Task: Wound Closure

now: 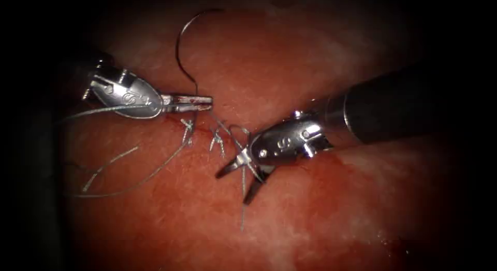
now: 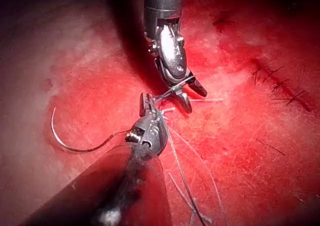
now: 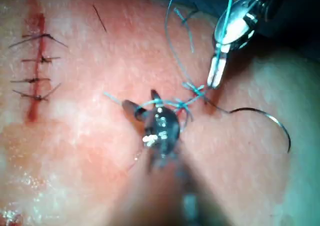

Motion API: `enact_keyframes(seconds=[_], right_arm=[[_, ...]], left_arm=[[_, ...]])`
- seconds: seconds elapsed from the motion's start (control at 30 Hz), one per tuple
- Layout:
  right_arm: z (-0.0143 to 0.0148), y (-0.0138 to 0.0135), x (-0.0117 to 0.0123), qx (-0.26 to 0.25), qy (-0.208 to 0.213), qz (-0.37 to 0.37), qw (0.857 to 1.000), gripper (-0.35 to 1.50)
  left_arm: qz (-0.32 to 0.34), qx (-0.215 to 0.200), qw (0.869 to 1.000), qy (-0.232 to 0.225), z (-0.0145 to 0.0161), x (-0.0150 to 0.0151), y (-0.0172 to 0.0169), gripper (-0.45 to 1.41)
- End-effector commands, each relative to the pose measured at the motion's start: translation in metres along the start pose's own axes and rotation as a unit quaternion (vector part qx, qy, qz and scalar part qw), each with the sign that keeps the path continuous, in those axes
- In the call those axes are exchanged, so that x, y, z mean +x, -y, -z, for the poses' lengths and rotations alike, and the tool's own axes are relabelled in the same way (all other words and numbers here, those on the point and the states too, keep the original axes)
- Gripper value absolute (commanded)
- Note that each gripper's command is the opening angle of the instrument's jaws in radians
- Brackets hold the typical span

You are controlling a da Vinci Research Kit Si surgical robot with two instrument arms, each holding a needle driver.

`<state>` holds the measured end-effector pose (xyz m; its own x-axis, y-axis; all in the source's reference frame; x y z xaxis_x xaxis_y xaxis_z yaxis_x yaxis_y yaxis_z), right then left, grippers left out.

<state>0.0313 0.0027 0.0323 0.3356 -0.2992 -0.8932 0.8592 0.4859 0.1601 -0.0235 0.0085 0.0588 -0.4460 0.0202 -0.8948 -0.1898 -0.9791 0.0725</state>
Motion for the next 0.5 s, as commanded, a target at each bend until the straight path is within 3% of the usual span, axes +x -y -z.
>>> enact_keyframes(seconds=[0.03,0.2,0.5], right_arm=[[-0.0014,0.0002,0.0001,0.006,0.002,0.003,1.0,0.92],[-0.0016,0.0009,0.0001,0.02,0.016,0.013,1.0,0.89],[-0.0051,0.0013,-0.001,0.04,0.063,0.031,0.997,0.77]], left_arm=[[0.002,-0.002,1.0,-0.002,-0.0003,-0.0004,-0.0011,-0.45],[0.0,-0.004,1.0,-0.007,0.0007,-0.0008,-0.0011,-0.45],[0.0,-0.001,1.0,-0.005,0.0008,-0.0011,-0.0021,-0.45]])
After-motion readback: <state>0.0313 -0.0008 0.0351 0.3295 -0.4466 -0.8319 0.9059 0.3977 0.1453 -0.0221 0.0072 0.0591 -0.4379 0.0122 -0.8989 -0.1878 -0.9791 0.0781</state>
